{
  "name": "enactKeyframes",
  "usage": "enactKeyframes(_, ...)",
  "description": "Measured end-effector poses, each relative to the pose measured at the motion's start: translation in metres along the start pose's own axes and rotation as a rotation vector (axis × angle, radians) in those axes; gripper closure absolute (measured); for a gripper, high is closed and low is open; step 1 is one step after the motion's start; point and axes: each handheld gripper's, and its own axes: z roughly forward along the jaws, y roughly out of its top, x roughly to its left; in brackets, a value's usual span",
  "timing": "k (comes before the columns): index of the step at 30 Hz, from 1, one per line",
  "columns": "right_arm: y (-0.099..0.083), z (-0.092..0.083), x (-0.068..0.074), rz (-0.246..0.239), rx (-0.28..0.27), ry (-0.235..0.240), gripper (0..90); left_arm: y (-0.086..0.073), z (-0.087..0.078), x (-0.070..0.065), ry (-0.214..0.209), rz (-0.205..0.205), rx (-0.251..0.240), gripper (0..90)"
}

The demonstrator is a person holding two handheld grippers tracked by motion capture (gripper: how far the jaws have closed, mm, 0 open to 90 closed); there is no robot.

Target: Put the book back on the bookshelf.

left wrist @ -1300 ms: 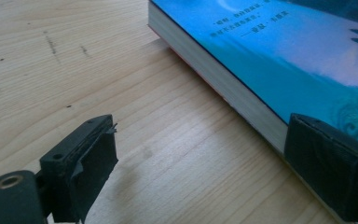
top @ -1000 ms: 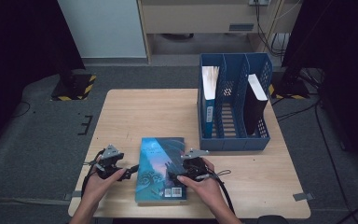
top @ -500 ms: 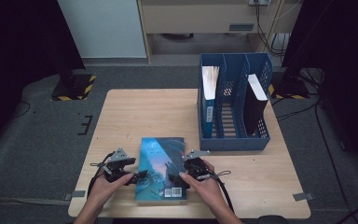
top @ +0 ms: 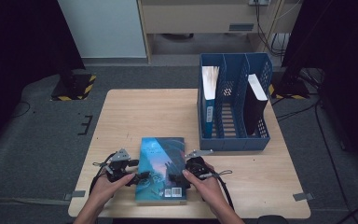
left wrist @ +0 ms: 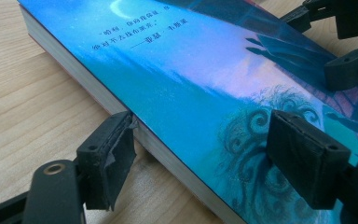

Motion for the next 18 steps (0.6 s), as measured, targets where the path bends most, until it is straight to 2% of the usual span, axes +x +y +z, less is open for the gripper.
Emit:
enactKeyframes(12, 0.0, 0.001, 0.0, -0.006, -0.004, 0.005, 8.5, 0.004, 0.005, 0.012, -0.015, -0.028, -0.005, 22.6)
enactKeyframes(16, 0.0, 0.0, 0.002, 0.003, 0.01, 0.007, 9.0, 0.005, 0.006, 0.015, -0.015, -0.026, -0.004, 22.9)
enactKeyframes(18, 0.0, -0.001, 0.002, -0.003, 0.015, 0.013, 9.2, 0.007, 0.007, 0.018, -0.013, -0.038, -0.012, 23.1)
